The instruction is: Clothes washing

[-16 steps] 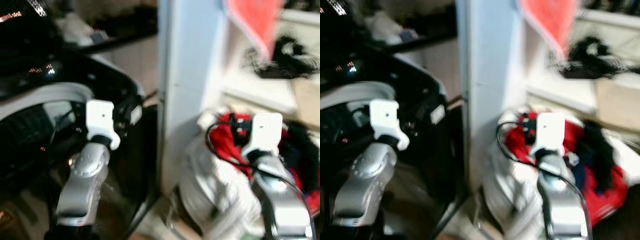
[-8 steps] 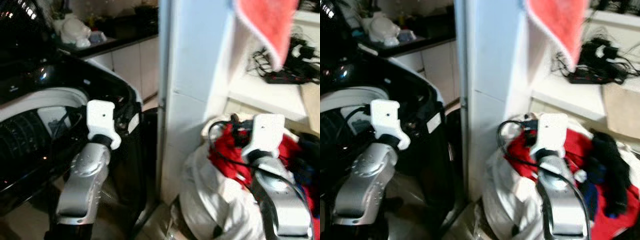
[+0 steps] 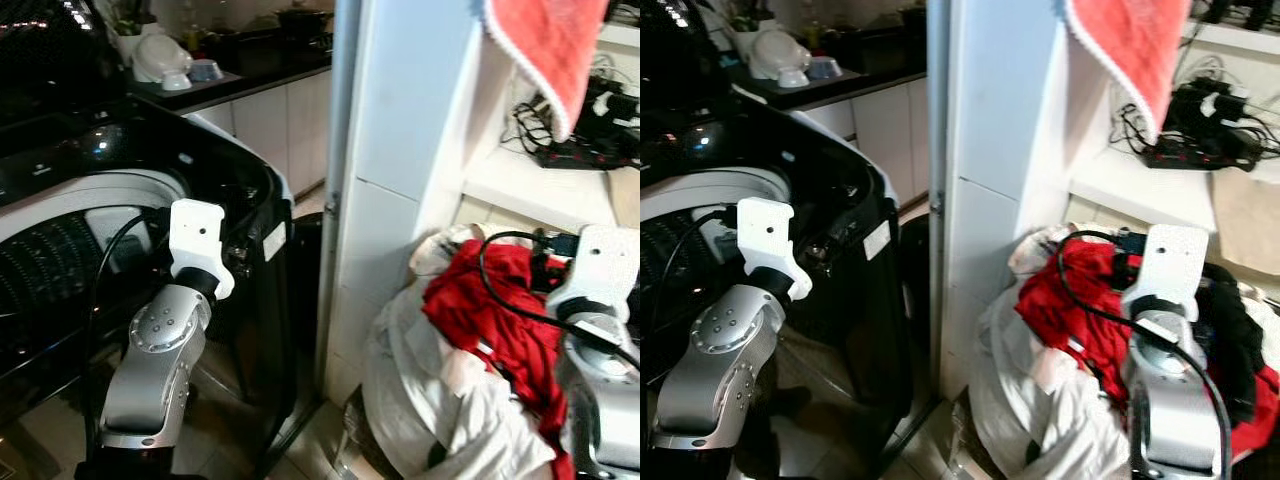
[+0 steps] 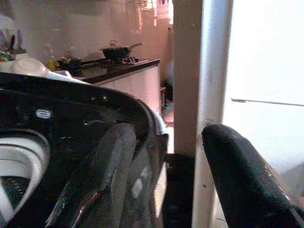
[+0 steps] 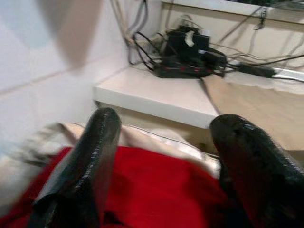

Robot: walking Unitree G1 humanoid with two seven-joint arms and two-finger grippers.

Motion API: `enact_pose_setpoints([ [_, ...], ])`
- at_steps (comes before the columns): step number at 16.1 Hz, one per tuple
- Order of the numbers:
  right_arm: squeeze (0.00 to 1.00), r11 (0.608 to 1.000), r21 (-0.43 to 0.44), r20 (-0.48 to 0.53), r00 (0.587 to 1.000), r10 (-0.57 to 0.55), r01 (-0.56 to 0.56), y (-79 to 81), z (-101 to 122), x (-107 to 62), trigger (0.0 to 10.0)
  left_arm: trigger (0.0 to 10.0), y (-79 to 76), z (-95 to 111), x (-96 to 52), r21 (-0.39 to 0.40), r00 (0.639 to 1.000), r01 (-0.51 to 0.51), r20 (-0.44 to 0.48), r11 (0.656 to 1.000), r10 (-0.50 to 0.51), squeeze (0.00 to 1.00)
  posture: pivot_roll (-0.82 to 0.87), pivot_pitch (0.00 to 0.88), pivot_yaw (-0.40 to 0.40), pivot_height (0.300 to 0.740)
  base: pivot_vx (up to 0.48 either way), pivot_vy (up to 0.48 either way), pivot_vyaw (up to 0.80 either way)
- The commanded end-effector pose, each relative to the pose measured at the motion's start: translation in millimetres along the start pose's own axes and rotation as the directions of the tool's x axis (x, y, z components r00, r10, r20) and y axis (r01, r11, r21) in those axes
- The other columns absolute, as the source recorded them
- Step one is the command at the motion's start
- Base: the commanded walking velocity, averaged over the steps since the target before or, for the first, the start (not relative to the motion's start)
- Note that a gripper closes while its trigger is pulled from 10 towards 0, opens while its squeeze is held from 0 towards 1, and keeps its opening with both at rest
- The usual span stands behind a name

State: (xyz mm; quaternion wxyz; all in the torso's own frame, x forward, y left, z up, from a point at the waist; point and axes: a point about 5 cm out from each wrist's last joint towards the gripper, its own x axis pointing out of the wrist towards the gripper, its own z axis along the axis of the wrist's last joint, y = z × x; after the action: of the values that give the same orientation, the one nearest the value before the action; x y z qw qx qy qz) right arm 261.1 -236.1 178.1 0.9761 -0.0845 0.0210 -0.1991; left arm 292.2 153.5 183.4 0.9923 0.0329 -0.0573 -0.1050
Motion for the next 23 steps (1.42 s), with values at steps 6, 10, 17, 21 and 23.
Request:
enact_pose_setpoints([
  [6,1.00,0.977,-0.038,-0.115,0.971,-0.211,0.208,-49.6,-17,-12.8,10.0,10.0,-21.6,4,-23.1,-0.043,0.961,0.277,0.037,0.960,-0.276,0.00,-0.09,0.000,-0.031,0.740,0.000,0.000,0.00],
  [10,1.00,0.999,-0.011,-0.013,0.999,-0.045,0.044,-29.8,1,-22.1,10.0,10.0,-11.3,3,-15.3,-0.025,0.987,0.159,0.030,0.987,-0.159,0.00,-0.10,0.000,-0.023,0.740,0.000,0.000,0.00],
  [17,0.00,0.997,0.068,0.019,0.999,0.036,-0.037,-17.3,3,-33.6,10.0,10.0,-17.2,2,-12.7,-0.020,0.982,0.190,0.024,0.982,-0.189,0.00,-0.11,0.000,-0.009,0.740,0.000,0.000,0.00],
  [21,0.00,0.991,0.096,0.011,0.995,0.095,-0.096,0.1,2,-38.6,10.0,10.0,-23.5,1,-6.5,-0.002,0.983,0.180,0.022,0.984,-0.180,0.00,-0.11,0.000,-0.008,0.740,0.000,0.466,-0.80],
  [23,0.00,0.990,0.094,0.007,0.995,0.103,-0.103,1.9,1,-39.6,10.0,10.0,-26.3,1,-6.1,-0.002,0.982,0.186,0.021,0.983,-0.186,0.00,-0.11,0.000,-0.007,0.740,0.000,0.240,-0.40],
])
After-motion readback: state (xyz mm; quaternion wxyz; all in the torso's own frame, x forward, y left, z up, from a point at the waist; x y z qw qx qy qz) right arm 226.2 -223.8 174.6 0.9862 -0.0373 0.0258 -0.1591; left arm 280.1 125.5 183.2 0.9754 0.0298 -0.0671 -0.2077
